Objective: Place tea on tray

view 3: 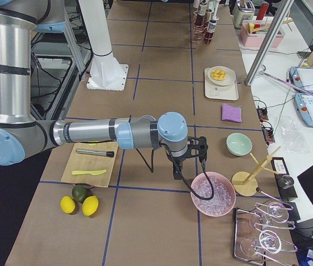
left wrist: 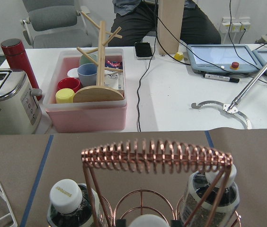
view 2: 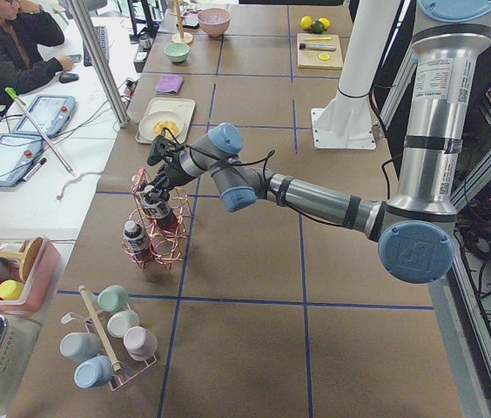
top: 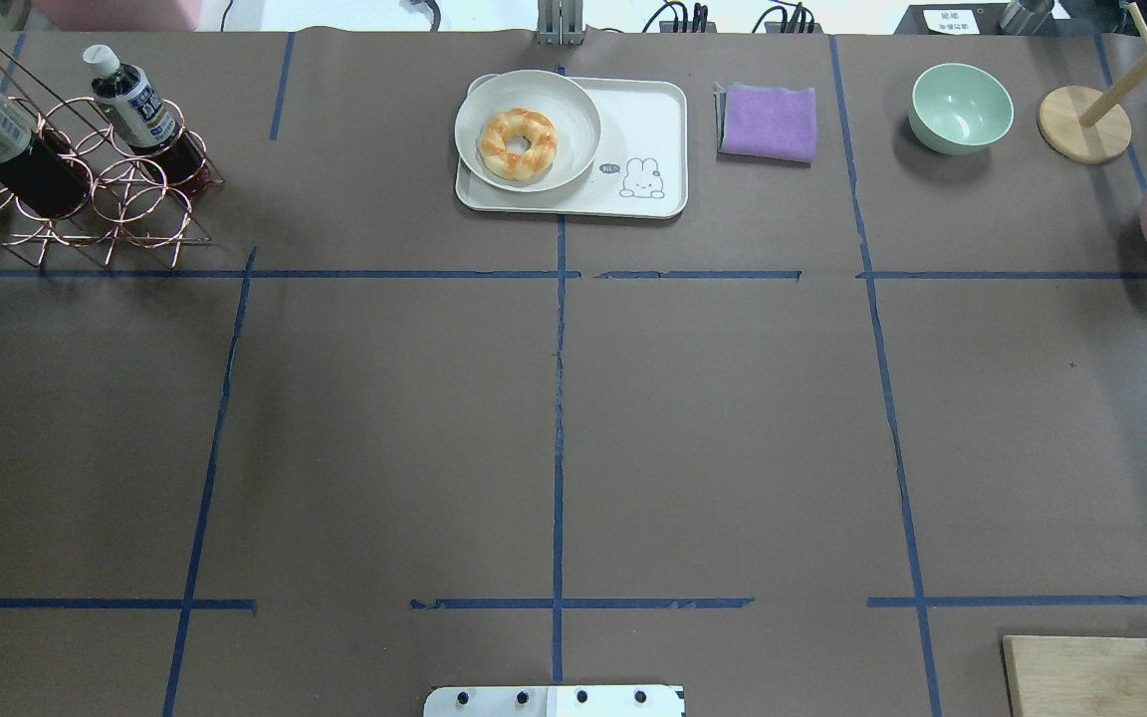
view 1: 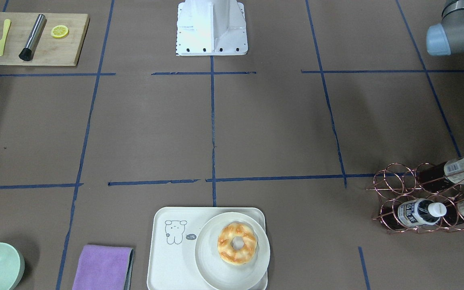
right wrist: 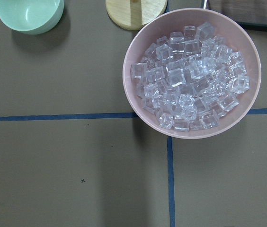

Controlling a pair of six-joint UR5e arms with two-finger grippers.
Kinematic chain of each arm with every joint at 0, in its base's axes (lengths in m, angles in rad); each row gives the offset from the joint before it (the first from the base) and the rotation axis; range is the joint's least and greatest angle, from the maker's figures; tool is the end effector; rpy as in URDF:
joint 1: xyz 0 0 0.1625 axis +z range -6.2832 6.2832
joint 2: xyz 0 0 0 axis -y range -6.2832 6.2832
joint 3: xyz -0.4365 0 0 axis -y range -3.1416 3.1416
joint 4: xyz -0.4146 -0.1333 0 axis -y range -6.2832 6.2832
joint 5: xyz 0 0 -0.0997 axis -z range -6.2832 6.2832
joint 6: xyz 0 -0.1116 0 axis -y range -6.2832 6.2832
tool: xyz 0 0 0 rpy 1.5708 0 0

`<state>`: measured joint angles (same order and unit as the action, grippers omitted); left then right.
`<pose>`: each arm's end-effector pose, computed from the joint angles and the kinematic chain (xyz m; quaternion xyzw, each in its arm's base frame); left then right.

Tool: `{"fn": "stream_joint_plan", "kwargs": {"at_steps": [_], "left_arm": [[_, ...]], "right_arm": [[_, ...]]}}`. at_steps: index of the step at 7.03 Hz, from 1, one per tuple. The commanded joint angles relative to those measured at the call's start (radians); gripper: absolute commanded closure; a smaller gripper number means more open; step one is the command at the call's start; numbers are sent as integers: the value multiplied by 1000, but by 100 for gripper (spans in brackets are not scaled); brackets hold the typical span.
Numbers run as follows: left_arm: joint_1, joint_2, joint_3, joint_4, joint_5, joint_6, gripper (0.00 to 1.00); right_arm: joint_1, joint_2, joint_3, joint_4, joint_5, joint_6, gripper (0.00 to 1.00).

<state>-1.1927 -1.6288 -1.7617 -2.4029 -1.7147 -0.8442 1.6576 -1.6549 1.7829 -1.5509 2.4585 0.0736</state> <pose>0.1020 -0.5744 0.4601 0.3850 0.3450 -0.1615 0.8407 0.0885 -0.4777 0.5995 0.0695 -0.4278 0.0405 0.9003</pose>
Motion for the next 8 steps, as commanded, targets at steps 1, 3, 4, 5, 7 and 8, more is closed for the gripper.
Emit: {"fn": "stream_joint_plan", "kwargs": {"at_steps": [1,3,4,5,7,8], "left_arm": [[-16,1,-130,155,-17,1,100],[-18,1,-269,308,-17,1,100],[-18,-5,-338,399,-14,-2,100],[-12,-14,-361,433,-8,-16,100],[95,-78,-363,453,18,-129,100],[216,-156,-386,573,144,-150,100]], "right_arm": [[-1,0,-2,0,-1,0,0],[-1,0,-5,0,-1,0,0],[-1,0,-5,0,-1,0,0],[1,0,-5,0,-1,0,0],[1,0,0,0,2,0,0],[1,0,0,0,2,0,0]]}}
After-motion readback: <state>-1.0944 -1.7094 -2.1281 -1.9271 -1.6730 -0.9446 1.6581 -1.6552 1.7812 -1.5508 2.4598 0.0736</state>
